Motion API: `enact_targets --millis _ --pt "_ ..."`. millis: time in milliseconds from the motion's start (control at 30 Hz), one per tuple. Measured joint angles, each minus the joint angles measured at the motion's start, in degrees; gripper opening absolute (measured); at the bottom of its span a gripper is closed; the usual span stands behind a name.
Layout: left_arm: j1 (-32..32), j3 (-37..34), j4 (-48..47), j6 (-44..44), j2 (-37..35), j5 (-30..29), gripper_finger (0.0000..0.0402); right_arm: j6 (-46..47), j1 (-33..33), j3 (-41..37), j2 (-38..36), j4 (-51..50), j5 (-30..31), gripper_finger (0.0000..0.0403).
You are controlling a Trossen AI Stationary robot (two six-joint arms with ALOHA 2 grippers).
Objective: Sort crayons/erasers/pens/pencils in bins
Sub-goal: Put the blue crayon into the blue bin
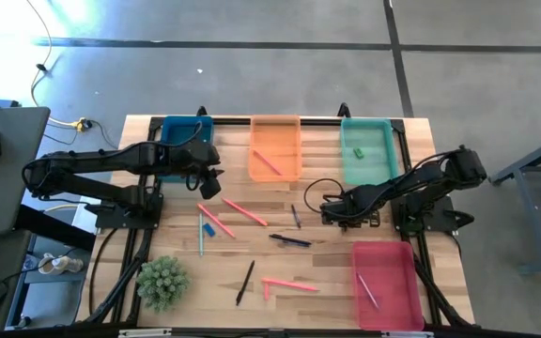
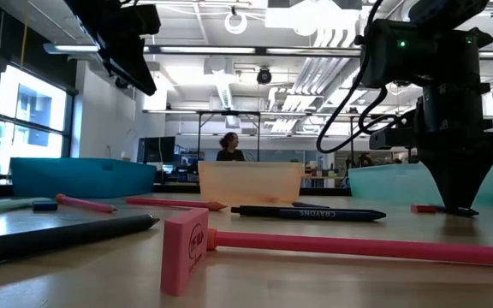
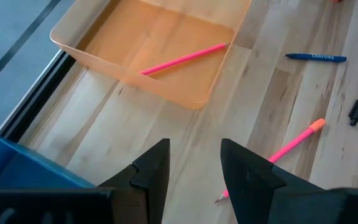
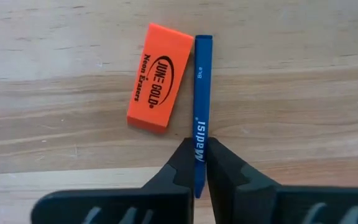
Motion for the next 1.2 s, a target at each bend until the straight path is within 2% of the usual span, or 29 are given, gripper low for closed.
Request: enact_targets --millis 267,833,933,1200 --pt "0.0 0.0 0.02 0.68 0.02 0.0 0.0131 -0.13 0.0 -0.07 -0.57 -0.24 -0.04 0.0004" --pt "0.4 0.0 0.71 0.93 0.02 0.41 0.0131 0.11 2.3 -0.13 -6.95 -2.62 1.65 0.0003" --pt "1.39 0.0 1.55 0.93 0.02 1.31 0.0131 0.09 2.75 -0.09 -8.52 -2.13 2.46 0.0003" --pt "5.6 0.0 4.67 0.91 0.02 8.58 0.0131 -1.45 3.3 -0.07 -13.39 0.71 6.26 0.0003"
